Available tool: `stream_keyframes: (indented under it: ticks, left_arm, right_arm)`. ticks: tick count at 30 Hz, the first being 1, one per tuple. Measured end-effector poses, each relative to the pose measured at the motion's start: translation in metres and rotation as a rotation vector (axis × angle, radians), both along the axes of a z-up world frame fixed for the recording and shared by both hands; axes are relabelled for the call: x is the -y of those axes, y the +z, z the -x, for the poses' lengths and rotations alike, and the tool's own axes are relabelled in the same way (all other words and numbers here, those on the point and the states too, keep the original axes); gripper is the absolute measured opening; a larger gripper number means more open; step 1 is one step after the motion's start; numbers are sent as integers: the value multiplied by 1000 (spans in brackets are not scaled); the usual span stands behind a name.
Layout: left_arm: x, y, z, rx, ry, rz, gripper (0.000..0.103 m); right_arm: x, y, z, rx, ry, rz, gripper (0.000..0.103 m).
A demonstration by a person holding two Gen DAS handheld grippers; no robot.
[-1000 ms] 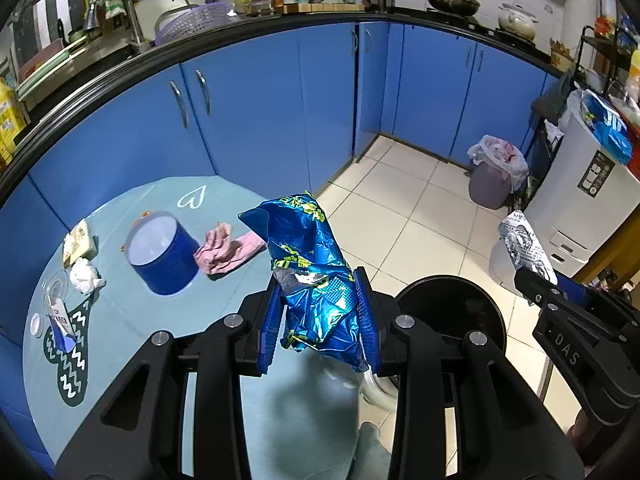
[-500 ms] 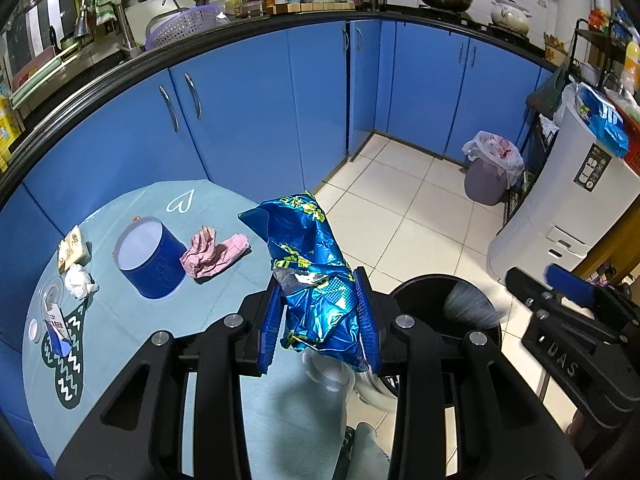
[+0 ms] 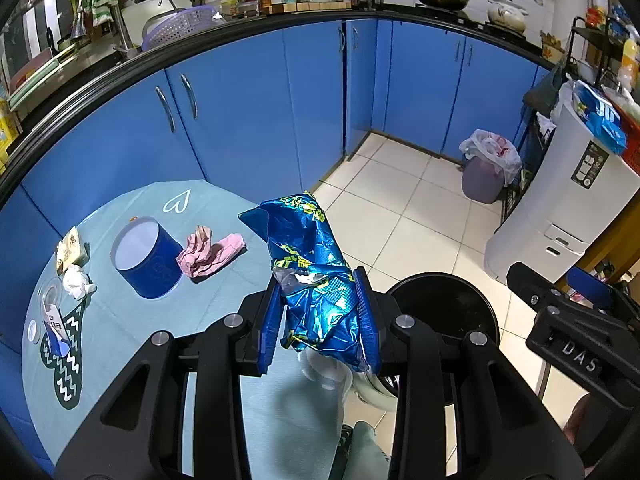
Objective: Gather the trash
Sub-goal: 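Lower the left gripper over the bin and release the blue wrapper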
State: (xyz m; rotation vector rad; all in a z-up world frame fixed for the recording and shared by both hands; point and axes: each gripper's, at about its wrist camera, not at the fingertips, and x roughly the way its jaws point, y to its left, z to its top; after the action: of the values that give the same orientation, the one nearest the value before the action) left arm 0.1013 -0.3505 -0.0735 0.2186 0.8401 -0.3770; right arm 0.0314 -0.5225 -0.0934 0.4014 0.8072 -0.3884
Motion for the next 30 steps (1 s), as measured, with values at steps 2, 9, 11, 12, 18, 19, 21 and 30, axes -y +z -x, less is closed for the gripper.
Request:
stream_keyframes:
  ticks: [2, 9, 11, 12, 18, 19, 21, 30]
  left_arm:
    - [2, 0, 1, -3, -10, 0, 35]
    - [22, 3, 5, -11, -72, 15, 35]
    - [32, 4, 7, -11, -95, 19, 35]
    - [37, 5, 9, -12, -107, 21, 35]
    - [59, 10, 14, -12, -148, 25, 37]
    - [64, 10, 14, -17, -154, 25, 37]
    - [71, 11, 13, -25, -161, 30, 37]
    - [78, 23, 11, 3, -122, 74, 99]
  right_arm:
    - [3, 0, 2, -4, -11, -3, 88]
    - [15, 3, 14, -3, -61, 25, 88]
    - [19, 5, 18, -9, -88, 47, 88]
    - [21, 6, 20, -12, -99, 61, 88]
    - [35, 9, 32, -15, -153, 99, 88]
    - [37, 10, 34, -18, -165, 106, 88]
    - [41, 10, 37, -22, -179, 108, 88]
    - [54, 10, 45, -21, -221, 94, 88]
